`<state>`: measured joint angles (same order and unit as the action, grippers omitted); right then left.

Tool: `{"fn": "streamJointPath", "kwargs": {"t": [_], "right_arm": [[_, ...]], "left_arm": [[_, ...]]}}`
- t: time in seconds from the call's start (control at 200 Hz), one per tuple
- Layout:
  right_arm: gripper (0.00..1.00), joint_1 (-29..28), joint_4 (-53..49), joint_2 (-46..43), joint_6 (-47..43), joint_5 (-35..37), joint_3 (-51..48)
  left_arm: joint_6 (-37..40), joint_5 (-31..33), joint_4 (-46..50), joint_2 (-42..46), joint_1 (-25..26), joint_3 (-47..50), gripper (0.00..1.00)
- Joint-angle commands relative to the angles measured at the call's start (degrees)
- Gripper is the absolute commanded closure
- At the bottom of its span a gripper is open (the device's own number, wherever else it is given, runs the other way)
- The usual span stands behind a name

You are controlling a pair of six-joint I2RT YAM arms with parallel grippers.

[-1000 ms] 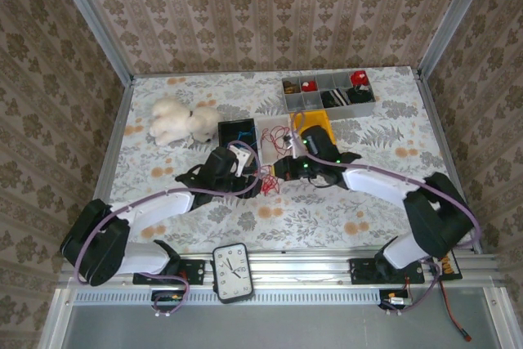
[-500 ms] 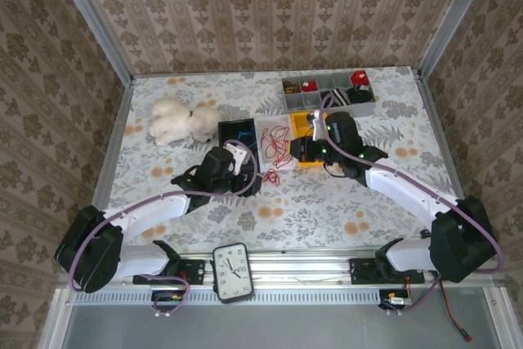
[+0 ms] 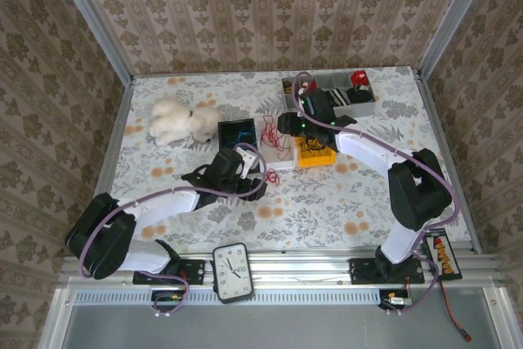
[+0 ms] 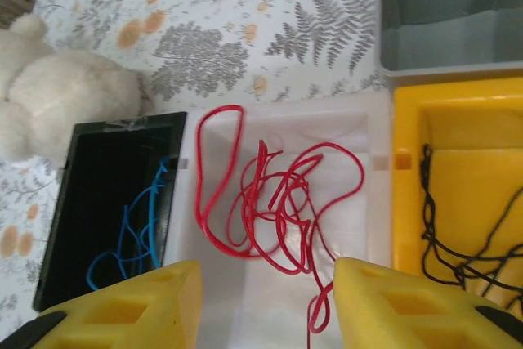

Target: Untangle the cables

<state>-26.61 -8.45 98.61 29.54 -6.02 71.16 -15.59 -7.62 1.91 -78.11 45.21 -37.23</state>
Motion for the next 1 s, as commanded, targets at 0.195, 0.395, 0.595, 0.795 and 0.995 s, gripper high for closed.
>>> {"fn": "streamJointPath", "kwargs": {"t": [0.195, 0.395, 0.595, 0.795, 0.995], "right_arm": [[0.53, 0.3, -2.3, -10.1, -0.6, 2.8, -6.9], [0.54, 0.3, -1.6, -18.3, 1.1, 3.8, -15.4], [0.55, 0.3, -1.3, -24.3, 3.1, 5.2, -19.7], [0.56, 0.3, -0.2, -26.6, 5.7, 7.0, -23.1], [0.56, 0.3, 0.5, -26.2, 6.5, 8.3, -24.1]], "left_arm": [[4.9, 0.1, 0.3, -9.7, 2.2, -7.9, 0.31], [4.7, 1.3, -0.3, -17.4, 2.4, -12.3, 0.37], [5.0, 3.2, -0.5, -21.3, 3.5, -14.9, 0.79], [6.7, 2.9, 1.4, -19.0, 5.3, -15.3, 1.0], [5.7, 2.4, 3.1, -10.2, 4.4, -14.0, 1.0]]}}
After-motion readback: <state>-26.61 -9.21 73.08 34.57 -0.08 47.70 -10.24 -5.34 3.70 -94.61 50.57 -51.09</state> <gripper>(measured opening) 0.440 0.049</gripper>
